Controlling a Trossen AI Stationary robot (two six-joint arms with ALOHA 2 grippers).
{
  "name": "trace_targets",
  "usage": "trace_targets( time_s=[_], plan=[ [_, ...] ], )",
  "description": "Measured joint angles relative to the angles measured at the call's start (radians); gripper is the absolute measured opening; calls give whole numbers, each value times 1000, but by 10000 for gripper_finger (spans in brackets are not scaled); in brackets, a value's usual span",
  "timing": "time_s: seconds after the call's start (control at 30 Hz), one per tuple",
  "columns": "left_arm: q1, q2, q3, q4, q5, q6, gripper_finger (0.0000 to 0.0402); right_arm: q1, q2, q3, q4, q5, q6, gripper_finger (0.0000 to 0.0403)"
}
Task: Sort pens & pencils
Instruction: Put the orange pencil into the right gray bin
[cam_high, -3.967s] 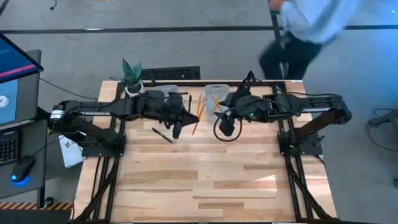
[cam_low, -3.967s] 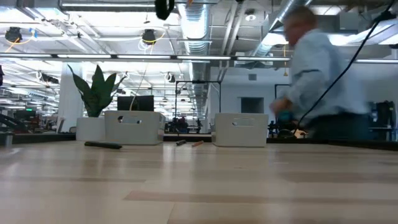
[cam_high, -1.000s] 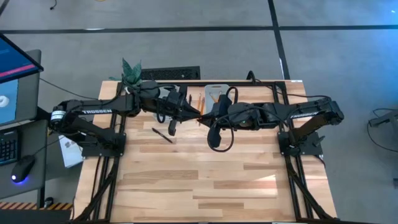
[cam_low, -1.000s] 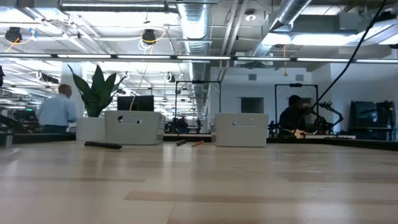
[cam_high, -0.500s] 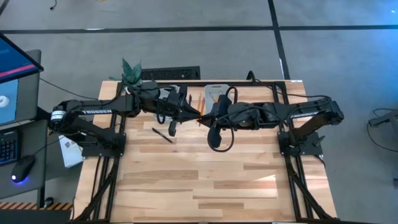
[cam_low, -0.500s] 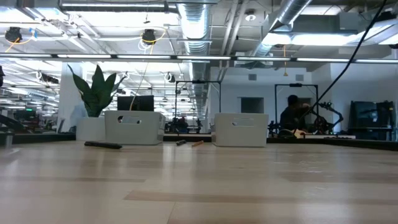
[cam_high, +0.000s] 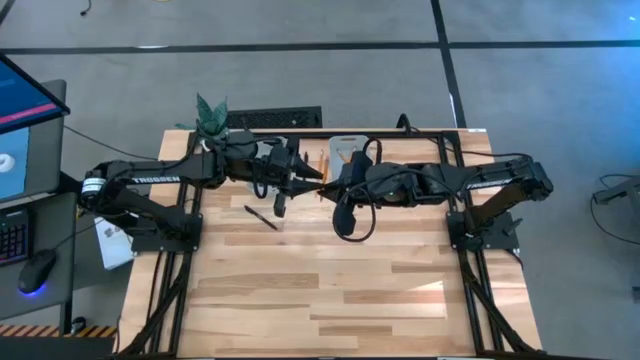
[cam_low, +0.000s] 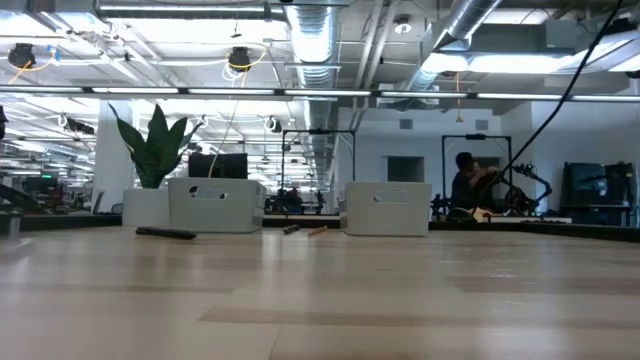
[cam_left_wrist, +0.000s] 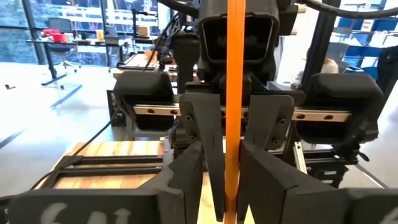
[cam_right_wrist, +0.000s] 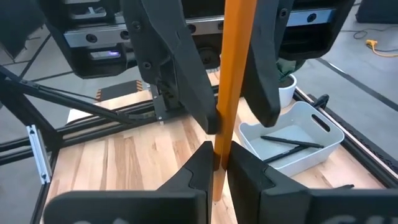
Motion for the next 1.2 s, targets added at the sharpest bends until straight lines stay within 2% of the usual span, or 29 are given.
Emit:
trace_targets(
  time_s=[0.17, 0.37, 0.47, 0.67, 0.87, 1.1, 1.2],
  plan=[
    [1, 0, 0, 1, 10, -5, 96, -17, 1, 0, -31, -7, 6, 58],
    [2, -9, 0, -94, 4, -14, 96, -34, 1, 0, -63, -2, 7, 58],
    [4, -22, 0, -175, -40, -11, 96, -45, 1, 0, -88, -3, 7, 58],
    [16, -71, 0, -400, -196, -11, 96, -95, 1, 0, -177, 0, 9, 58],
    [21, -105, 0, -577, -225, -19, 96, -188, 1, 0, -278, 1, 9, 58],
    [21, -98, 0, -641, -230, -33, 96, -343, 5, 0, -406, -6, 9, 58],
    [21, -98, 0, -644, -230, -37, 96, -413, 8, 0, -422, -60, 9, 58]
  ],
)
